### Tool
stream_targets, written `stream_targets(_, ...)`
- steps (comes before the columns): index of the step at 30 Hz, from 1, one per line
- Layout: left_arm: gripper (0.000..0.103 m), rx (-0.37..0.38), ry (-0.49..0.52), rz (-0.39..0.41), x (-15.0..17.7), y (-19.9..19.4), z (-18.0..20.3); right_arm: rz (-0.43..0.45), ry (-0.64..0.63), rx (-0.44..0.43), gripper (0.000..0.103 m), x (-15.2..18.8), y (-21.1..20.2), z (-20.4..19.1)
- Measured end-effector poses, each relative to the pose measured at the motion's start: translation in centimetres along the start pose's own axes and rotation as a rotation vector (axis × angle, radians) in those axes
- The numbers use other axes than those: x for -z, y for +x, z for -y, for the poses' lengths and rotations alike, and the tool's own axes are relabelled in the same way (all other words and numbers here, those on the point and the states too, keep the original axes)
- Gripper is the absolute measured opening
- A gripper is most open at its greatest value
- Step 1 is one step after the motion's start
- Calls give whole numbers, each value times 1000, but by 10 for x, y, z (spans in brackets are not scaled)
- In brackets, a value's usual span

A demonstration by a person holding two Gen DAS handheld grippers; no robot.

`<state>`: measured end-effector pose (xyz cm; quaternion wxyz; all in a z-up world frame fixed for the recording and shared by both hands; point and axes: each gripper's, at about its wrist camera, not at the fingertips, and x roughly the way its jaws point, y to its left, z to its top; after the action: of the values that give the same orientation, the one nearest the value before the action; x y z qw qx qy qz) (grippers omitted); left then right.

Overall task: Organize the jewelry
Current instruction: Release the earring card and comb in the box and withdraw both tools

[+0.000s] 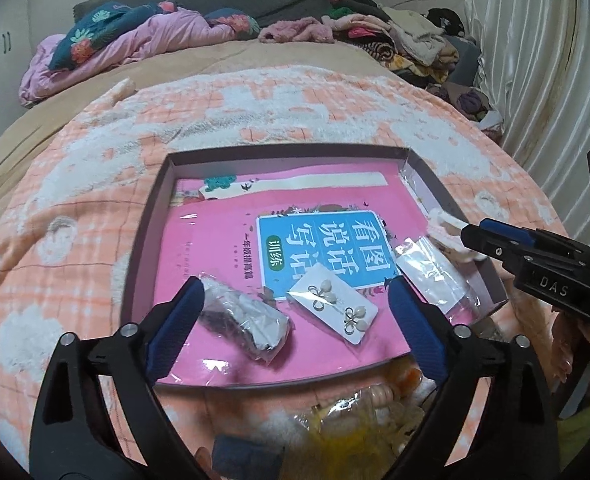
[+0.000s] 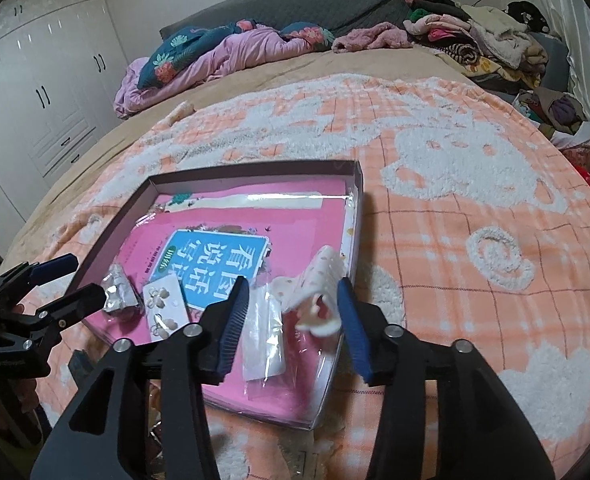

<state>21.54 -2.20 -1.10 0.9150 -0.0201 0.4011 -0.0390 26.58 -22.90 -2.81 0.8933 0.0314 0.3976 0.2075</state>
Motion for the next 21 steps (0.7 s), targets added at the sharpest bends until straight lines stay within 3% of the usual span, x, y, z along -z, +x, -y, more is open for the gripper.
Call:
stream_targets(7, 93, -7, -20, 29, -1, -18, -3, 52, 11, -18, 62, -5, -21, -4)
stream_targets(9, 93, -5, -28, 36, -2, -22, -4, 85, 11, -25, 71, -7, -31, -6)
stream_targets(12, 94, 1, -41, 37, -4, -29, -6, 119, 8, -24, 78, -10, -45, -8)
stream_targets(21, 94, -5, -52, 85, -9, -56, -8, 200, 11, -36, 86, -14, -81, -10)
